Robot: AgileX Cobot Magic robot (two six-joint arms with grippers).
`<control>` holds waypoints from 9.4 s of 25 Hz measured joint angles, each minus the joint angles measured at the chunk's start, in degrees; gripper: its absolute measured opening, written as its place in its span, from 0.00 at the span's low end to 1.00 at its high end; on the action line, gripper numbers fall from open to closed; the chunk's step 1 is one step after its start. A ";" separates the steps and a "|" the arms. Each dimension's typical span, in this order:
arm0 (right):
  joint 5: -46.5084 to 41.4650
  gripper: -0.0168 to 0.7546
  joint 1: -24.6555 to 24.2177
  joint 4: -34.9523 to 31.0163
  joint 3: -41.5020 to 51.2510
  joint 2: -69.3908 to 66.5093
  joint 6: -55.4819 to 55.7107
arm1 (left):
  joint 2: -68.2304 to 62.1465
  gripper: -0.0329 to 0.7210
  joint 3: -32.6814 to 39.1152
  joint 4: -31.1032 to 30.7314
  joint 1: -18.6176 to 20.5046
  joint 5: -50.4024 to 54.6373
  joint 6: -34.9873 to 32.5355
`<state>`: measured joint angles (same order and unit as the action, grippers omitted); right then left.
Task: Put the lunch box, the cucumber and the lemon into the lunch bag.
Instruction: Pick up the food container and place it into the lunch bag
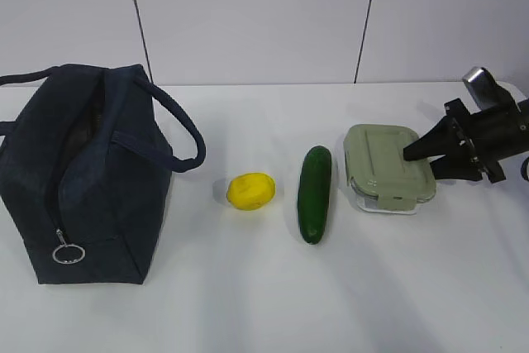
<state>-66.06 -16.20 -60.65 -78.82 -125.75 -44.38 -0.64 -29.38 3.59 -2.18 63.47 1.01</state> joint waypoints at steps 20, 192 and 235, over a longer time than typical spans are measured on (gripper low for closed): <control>0.02 0.47 0.00 -2.96 0.00 5.90 2.34 | -11.34 0.36 -7.39 0.00 0.00 -1.20 0.27; 12.39 0.47 42.03 -32.40 -17.18 -7.56 1.68 | -90.23 0.04 -34.27 48.63 -4.34 -15.02 -25.24; -1.63 0.66 38.98 -9.72 -17.82 1.25 -0.96 | -90.06 0.04 -34.27 40.68 -1.19 -15.60 -25.26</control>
<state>-67.69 22.78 -70.36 -96.64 -124.50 -45.34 -90.70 -63.65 44.27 -3.37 47.87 -24.25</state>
